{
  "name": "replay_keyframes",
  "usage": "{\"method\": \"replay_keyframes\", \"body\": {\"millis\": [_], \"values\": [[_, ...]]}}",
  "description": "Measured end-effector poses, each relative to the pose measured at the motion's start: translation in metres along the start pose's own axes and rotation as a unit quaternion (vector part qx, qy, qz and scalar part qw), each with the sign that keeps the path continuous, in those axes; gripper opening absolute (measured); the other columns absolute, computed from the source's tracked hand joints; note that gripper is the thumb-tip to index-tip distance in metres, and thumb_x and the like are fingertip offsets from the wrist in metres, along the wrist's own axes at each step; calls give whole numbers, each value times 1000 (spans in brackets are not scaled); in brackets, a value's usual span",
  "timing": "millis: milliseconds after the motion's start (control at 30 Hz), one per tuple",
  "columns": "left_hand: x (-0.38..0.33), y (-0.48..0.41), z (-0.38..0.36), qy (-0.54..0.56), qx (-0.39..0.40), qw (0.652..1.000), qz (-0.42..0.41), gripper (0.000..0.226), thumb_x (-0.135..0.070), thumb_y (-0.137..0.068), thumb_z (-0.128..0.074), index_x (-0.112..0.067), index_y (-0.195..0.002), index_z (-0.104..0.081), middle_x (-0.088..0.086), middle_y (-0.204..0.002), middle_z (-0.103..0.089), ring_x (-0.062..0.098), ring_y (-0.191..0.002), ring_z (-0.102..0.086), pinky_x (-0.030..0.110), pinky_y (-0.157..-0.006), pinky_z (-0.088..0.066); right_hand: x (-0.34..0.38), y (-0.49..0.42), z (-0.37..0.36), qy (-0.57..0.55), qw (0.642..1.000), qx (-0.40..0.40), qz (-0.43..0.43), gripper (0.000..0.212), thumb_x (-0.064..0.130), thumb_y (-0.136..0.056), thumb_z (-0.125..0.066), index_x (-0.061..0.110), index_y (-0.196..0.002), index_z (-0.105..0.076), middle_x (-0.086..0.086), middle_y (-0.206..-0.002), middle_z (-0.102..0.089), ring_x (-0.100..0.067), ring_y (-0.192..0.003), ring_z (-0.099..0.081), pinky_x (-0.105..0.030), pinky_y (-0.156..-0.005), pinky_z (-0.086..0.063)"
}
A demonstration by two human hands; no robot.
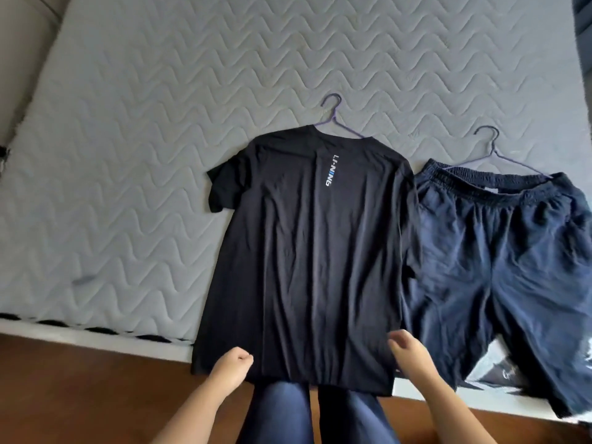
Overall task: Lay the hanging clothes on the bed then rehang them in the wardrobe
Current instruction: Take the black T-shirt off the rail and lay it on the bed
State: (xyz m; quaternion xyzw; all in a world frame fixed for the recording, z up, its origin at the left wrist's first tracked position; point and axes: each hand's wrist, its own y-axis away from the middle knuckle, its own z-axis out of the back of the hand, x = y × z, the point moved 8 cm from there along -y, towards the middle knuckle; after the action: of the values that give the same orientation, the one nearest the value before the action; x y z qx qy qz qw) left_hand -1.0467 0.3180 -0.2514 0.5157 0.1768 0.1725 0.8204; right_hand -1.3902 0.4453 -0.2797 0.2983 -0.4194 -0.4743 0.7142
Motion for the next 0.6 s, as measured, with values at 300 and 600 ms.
{"method": "replay_keyframes", "body": {"millis": [300, 600], "values": [[49, 70, 9, -176, 16, 980, -93, 27, -30, -93, -38, -20, -113, -53, 2, -113, -59, 19, -104, -56, 29, -86, -43, -48, 37, 52, -98, 994, -31, -29, 12, 4, -89, -48, 1, -94, -59, -7, -65, -59, -25, -63, -57, -25, -59, -52], [197, 102, 25, -22, -53, 995, -78, 10, -28, -92, -45, -25, -94, -54, -5, -96, -60, 15, -88, -59, 26, -77, -43, 3, 103, 6, -12, 997, 20, 70, 13, 5, -92, -46, 1, -88, -58, -8, -66, -56, -20, -58, -49, -14, -47, -42]]}}
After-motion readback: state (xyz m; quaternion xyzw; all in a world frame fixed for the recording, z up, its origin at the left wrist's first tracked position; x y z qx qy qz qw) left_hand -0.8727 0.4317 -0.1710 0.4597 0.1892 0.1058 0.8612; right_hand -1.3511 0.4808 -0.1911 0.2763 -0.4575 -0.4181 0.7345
